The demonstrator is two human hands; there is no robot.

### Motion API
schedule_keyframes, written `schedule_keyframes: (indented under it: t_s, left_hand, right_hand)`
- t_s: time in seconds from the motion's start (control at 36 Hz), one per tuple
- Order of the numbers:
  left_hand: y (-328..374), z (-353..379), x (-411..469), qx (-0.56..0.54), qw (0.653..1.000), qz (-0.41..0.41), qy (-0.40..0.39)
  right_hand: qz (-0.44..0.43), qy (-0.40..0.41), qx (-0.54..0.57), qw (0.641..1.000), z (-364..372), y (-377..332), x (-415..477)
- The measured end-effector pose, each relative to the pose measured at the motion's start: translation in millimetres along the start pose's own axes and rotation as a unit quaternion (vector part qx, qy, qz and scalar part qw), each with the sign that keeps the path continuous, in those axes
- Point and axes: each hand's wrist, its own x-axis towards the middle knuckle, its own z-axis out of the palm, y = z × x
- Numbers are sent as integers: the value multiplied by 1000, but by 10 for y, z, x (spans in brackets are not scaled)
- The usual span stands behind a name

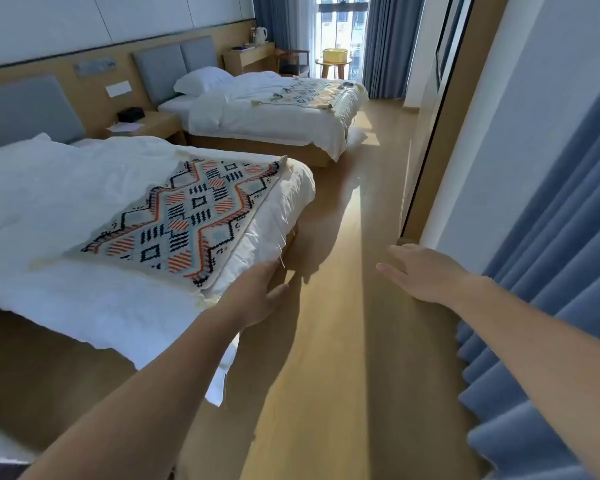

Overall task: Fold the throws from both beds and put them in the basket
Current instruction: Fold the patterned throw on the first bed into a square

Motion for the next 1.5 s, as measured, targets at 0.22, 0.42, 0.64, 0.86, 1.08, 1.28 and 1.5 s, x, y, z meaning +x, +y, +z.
schedule_keyframes:
  t_s: [0.22, 0.42, 0.64, 0.86, 1.08, 1.28, 1.5]
  left_hand:
    - [-176, 205, 841, 3, 999, -52, 8]
    - [-143, 317, 1766, 5, 994, -99, 44]
    - [41, 341, 2593, 0, 986, -152, 67]
    - [29, 394, 3263, 4, 981, -188, 57]
    - [-169, 378, 4214, -6, 982, -185, 47]
    - [-551, 321, 5232, -24, 984, -174, 44]
    - [-943, 152, 6278, -27, 984, -173, 41]
  right_hand:
    - [-23, -9, -3, 1000, -47, 284, 958]
    - [-64, -17, -5, 998, -137, 685, 2120]
    - [-125, -11, -16, 992, -460, 1129, 3207]
    - [-155, -30, -17, 987, -575, 1298, 3922]
    - [-159, -35, -20, 986, -682, 1401, 4835]
    - [-143, -29, -27, 989, -850, 1367, 5821]
    - [-132, -31, -23, 990, -1045, 1250, 6899]
